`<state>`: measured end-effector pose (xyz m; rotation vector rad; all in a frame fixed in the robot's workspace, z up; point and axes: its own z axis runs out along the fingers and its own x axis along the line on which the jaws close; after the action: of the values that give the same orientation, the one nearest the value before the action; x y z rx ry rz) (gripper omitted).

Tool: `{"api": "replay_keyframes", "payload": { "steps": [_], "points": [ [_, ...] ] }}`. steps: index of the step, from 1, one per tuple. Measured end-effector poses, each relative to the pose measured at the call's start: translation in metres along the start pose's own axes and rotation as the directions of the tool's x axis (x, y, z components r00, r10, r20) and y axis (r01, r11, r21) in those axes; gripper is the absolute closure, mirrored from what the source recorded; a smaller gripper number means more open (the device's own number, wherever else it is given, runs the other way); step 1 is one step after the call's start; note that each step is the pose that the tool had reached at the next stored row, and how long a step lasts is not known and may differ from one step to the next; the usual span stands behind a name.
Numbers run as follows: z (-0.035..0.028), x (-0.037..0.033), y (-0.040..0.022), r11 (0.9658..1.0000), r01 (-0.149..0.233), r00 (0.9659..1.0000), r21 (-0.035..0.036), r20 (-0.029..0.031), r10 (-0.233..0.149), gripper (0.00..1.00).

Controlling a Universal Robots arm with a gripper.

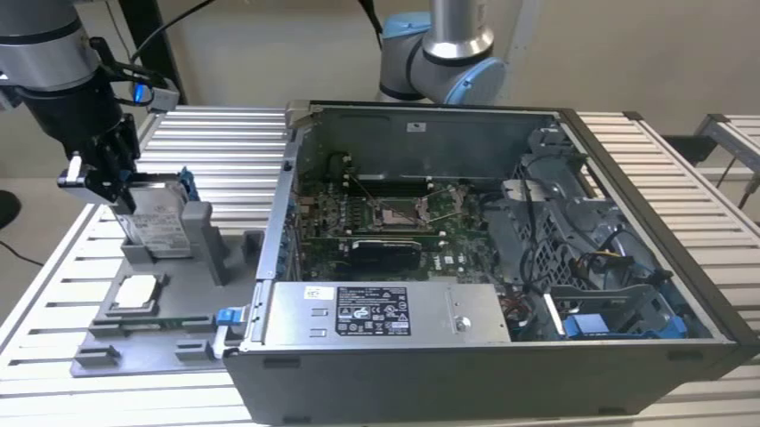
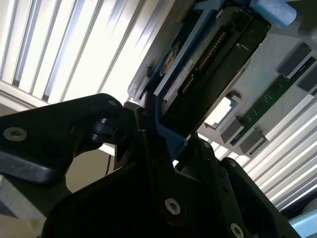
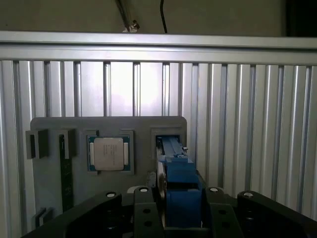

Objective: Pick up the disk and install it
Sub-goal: 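Pick up the disk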

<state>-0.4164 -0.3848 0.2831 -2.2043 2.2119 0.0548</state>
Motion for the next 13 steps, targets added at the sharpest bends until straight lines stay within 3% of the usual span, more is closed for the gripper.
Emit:
{"api": "replay_keyframes", "payload": {
  "steps": [6, 11, 13],
  "points": [
    [-0.0070, -0.0003, 0.0001, 1.0000, 0.000, 1.0000, 0.0001, 0.0000, 0.000, 1.00],
    [-0.0073, -0.0002, 0.0001, 1.0000, 0.000, 1.0000, 0.0010, 0.0004, 0.000, 1.00],
    [-0.0064, -0.0003, 0.0002, 1.0000, 0.000, 1.0000, 0.0025, 0.0033, 0.000, 1.00]
  ]
}}
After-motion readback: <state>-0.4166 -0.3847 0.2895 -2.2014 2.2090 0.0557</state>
